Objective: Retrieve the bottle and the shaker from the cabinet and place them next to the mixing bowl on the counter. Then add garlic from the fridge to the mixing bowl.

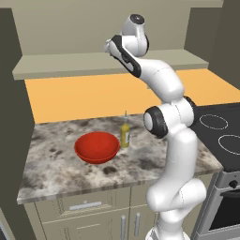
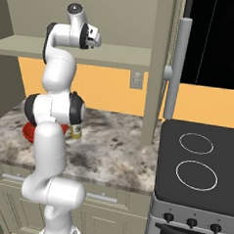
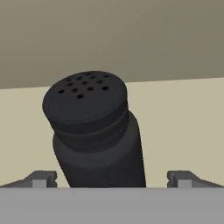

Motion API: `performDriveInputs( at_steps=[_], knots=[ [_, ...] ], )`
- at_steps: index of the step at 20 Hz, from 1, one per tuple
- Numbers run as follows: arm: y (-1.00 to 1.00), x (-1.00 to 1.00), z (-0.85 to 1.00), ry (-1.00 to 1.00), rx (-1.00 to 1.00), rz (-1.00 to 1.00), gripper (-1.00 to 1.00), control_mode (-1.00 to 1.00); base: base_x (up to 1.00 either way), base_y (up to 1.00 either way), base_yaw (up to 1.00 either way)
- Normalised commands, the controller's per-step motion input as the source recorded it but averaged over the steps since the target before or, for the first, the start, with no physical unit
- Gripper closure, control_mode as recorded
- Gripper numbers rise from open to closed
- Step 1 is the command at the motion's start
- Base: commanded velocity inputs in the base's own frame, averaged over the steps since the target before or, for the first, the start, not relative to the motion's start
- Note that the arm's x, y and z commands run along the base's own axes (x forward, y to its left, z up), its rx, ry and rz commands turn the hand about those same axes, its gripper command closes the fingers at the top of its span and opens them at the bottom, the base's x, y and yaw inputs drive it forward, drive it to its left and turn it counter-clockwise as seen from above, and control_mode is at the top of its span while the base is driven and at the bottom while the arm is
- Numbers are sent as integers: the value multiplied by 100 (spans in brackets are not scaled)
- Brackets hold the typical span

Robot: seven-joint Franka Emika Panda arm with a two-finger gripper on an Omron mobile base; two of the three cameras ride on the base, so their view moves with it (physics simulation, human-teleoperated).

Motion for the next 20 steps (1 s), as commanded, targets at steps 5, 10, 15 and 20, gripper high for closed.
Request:
performDriveInputs(
  at_steps=[5,10,15,20],
  knots=[
    [0,15,0,1,0,0,-100,-100,0,0,0],
    [0,0,0,0,0,0,100,-100,0,0,0],
    [0,0,0,0,0,0,100,-100,0,0,0],
    [11,-68,-1,0,0,5,100,-100,0,0,0]
  ],
)
